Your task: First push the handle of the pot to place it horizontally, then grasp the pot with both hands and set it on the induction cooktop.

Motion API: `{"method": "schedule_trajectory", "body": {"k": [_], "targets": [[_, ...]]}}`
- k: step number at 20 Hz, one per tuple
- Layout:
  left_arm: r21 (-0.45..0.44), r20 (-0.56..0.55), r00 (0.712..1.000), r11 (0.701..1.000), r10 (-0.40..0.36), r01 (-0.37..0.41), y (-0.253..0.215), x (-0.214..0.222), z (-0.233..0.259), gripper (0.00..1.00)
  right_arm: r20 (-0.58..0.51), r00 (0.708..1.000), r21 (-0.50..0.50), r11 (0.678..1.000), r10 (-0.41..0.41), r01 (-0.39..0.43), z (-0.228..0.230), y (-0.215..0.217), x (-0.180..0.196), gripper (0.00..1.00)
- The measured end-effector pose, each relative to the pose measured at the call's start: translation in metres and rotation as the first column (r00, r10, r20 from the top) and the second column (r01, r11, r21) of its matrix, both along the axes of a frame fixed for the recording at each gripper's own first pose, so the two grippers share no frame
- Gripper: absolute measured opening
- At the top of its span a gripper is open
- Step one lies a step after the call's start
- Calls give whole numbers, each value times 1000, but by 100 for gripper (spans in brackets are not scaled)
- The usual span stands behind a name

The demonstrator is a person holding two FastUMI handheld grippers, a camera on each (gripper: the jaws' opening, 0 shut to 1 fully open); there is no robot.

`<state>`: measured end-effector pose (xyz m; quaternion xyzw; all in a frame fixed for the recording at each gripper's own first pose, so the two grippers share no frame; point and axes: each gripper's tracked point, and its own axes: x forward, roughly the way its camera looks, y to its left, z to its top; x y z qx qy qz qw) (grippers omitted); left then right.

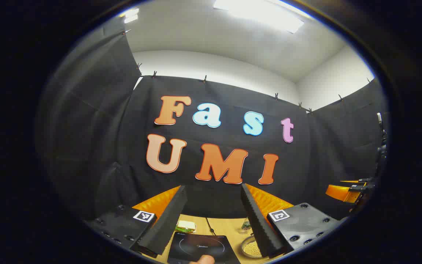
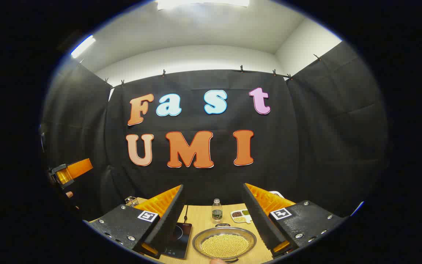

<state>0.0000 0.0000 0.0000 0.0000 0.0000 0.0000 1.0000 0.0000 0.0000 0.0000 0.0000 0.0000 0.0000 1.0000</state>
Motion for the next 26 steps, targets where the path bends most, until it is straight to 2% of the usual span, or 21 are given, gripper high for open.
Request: {"method": "schedule_trajectory", "body": {"k": [1, 9, 16, 26], "targets": [[-1, -4, 1000, 1000, -2, 2, -1, 2, -2, 96, -3, 1000, 1, 1000, -3, 3, -1, -3, 1, 96], [-17, -65, 998, 1000, -25, 24, -9, 11, -18, 97, -10, 1000, -1, 1000, 6, -6, -5, -6, 5, 96], [-8, -87, 996, 1000, -6, 5, -3, 13, -23, 98, -19, 999, -36, 999, 28, -29, -12, 2, 8, 96], [10, -76, 997, 1000, -7, 7, -5, 10, -19, 98, -28, 999, 3, 999, 40, -40, -14, 0, 7, 96]]}}
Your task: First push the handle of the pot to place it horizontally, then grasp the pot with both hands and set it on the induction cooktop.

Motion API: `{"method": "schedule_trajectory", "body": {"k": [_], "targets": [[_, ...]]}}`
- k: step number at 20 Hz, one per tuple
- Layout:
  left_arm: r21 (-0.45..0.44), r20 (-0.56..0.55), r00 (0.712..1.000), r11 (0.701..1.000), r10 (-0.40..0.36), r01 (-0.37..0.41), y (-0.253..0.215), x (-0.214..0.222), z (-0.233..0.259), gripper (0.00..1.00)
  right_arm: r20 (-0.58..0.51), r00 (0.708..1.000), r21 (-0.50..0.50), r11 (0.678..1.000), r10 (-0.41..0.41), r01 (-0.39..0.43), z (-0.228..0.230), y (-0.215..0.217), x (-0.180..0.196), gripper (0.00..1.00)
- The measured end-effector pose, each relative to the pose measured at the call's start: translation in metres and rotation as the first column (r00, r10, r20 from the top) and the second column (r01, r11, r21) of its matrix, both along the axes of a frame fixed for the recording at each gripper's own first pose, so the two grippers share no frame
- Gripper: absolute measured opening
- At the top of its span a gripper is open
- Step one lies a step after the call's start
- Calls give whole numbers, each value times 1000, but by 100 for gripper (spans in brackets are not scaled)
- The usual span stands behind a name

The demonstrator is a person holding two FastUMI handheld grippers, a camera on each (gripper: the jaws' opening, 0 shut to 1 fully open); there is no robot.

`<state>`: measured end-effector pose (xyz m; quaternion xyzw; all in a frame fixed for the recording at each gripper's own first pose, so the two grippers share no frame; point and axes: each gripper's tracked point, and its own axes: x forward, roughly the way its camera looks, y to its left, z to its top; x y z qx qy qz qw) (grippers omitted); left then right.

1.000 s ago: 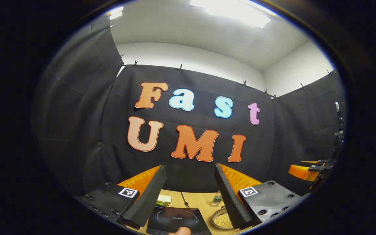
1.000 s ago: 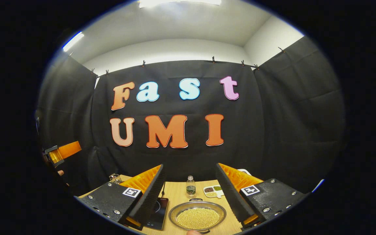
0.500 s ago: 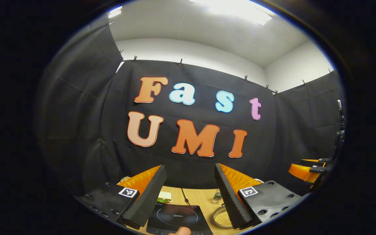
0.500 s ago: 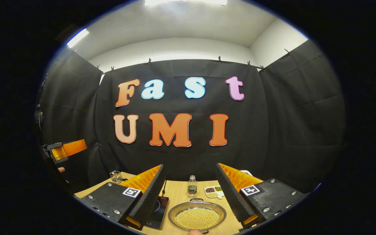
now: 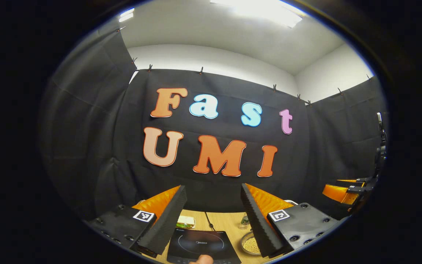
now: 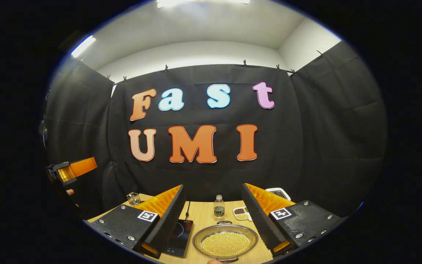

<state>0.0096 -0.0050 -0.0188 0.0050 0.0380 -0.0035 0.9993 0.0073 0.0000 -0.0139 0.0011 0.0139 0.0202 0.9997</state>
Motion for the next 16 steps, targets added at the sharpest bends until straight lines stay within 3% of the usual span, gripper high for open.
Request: {"method": "schedule_trajectory", "body": {"k": [9, 11, 14, 16], "targets": [[5, -17, 1000, 1000, 3, -3, 0, -4, -5, 98, -2, 1000, 62, 998, 17, -16, -6, -4, -2, 92], [15, -10, 1000, 1000, 6, -6, 1, -5, -1, 98, -3, 1000, 73, 997, 20, -19, -8, -6, -3, 71], [24, 4, 1000, 1000, 4, -4, -3, -8, 4, 98, -15, 1000, 65, 998, 0, 1, -14, -15, -4, 54], [19, 9, 1000, 1000, 0, 0, -6, -9, 4, 98, -21, 1000, 54, 998, -11, 13, -18, -17, -4, 34]]}}
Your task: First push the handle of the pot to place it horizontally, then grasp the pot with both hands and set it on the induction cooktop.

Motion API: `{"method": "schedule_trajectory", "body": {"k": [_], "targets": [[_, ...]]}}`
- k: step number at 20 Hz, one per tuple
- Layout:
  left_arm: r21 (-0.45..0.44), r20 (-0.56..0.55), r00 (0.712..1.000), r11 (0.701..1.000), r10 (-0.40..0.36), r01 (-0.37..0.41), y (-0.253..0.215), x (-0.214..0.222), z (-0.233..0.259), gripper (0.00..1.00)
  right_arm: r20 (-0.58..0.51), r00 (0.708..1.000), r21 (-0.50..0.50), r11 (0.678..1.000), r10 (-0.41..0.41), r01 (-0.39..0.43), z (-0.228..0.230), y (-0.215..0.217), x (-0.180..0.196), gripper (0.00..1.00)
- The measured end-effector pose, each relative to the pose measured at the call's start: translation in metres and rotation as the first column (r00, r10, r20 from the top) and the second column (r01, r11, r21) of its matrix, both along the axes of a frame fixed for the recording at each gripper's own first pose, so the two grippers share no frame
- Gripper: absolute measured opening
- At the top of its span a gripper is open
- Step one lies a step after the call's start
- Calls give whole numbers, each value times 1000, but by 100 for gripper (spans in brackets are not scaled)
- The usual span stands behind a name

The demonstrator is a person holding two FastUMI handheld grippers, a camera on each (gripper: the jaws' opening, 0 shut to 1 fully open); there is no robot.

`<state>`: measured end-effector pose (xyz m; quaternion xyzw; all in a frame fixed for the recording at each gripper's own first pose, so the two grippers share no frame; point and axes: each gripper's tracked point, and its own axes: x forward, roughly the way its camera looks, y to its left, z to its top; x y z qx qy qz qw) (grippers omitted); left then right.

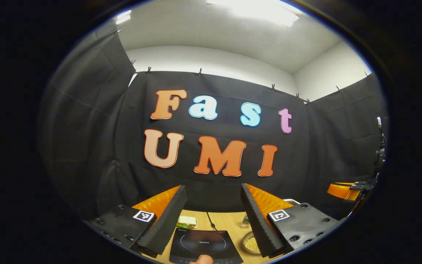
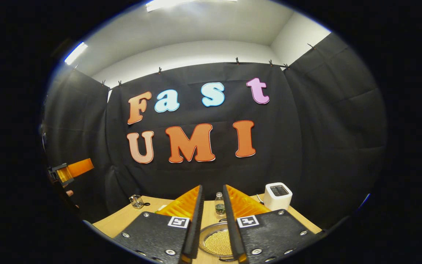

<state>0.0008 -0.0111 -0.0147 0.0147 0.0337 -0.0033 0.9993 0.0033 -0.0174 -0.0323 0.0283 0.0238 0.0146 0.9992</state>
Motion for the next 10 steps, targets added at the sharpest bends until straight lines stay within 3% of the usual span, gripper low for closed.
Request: {"method": "schedule_trajectory", "body": {"k": [4, 6, 9, 10], "targets": [[6, -9, 1000, 1000, 3, -3, -1, -1, -3, 98, -15, 1000, 20, 1000, 13, -13, -11, 4, -2, 5], [10, -12, 1000, 1000, 6, -5, -1, 0, -2, 98, -29, 999, 5, 1000, 13, -13, -21, 4, -4, 0], [10, -10, 1000, 1000, 9, -9, -2, -1, -3, 98, -62, 997, -19, 999, 34, -36, -42, 13, -8, 3], [7, -9, 1000, 1000, 8, -8, -2, -1, -3, 98, -77, 996, -16, 999, 47, -48, -52, 17, -9, 0]]}}
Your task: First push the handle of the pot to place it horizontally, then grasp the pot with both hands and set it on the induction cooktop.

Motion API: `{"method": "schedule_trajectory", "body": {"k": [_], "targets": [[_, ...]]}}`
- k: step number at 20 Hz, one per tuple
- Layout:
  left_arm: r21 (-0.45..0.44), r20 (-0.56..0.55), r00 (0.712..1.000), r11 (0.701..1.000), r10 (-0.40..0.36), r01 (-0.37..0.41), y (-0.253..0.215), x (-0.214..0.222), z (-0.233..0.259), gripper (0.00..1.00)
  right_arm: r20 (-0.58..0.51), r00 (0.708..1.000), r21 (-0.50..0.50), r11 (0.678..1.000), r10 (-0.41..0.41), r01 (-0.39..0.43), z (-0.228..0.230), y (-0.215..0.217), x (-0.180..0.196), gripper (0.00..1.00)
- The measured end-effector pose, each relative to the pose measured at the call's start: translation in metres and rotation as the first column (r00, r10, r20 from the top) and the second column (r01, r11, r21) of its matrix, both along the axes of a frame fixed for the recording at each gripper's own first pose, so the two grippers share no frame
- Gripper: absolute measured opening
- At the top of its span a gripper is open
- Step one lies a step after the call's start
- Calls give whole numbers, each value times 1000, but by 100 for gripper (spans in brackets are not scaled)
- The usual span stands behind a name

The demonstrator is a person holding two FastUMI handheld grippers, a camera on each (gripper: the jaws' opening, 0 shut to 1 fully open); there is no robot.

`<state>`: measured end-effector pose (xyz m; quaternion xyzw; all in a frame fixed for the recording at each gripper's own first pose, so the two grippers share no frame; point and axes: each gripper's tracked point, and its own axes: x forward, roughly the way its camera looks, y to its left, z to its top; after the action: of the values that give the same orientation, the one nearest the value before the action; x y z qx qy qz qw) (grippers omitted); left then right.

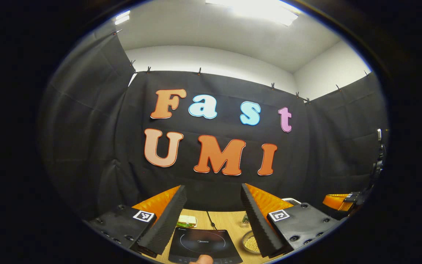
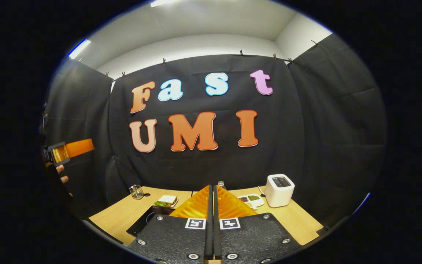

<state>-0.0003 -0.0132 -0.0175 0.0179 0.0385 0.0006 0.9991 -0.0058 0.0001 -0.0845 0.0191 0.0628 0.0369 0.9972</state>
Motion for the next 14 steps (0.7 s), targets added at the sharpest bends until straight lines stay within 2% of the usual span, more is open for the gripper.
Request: {"method": "schedule_trajectory", "body": {"k": [7, 11, 14], "targets": [[11, -17, 1000, 1000, 9, -9, 1, 1, -6, 98, -168, 984, 17, 998, 61, -59, -91, 23, -10, 0], [21, -8, 1000, 1000, 1, -1, 0, -1, -6, 97, -292, 954, 28, 998, 67, -61, -155, 27, -20, 0], [31, -11, 1000, 1000, -1, 1, -2, -2, -8, 98, -388, 919, 45, 998, 66, -52, -203, 28, -28, 0]]}}
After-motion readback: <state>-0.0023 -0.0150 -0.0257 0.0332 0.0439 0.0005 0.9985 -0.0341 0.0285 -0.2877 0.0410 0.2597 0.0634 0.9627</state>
